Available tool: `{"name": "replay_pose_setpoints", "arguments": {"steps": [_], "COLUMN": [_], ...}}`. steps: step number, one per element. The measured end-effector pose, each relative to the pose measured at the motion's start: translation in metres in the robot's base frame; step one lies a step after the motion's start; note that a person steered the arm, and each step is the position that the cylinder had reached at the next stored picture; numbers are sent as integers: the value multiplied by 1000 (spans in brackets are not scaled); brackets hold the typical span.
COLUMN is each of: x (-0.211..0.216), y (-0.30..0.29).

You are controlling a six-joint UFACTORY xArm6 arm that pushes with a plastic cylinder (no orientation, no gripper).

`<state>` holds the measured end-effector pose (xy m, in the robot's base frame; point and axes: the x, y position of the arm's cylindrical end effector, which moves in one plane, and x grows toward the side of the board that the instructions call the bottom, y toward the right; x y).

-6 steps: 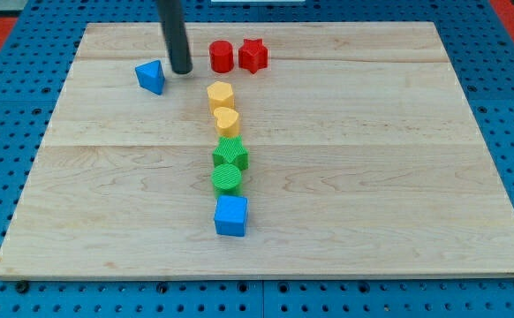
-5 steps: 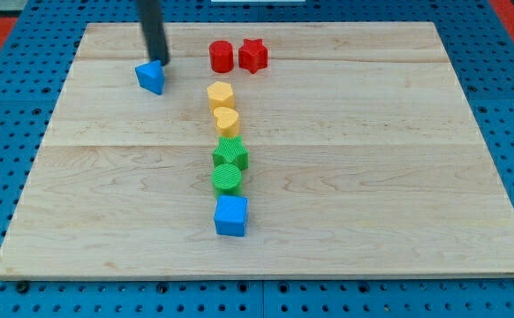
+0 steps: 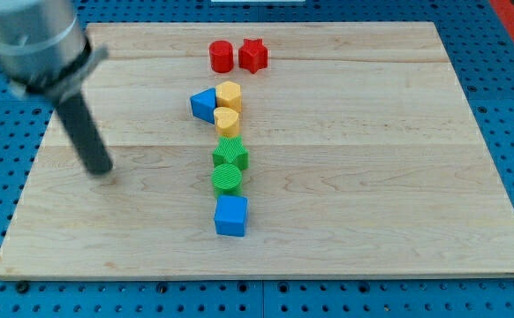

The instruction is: Move the blue cube towards center

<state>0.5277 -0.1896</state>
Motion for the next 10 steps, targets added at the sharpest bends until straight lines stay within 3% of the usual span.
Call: {"name": "replay_pose_setpoints", "arguments": {"steps": [1, 2, 3, 4, 5, 6, 7, 8, 9, 10], "x": [91, 91, 91, 54, 54, 65, 54, 31, 34, 37], "y": [90, 172, 196, 158, 128, 200, 236, 154, 59, 45]}}
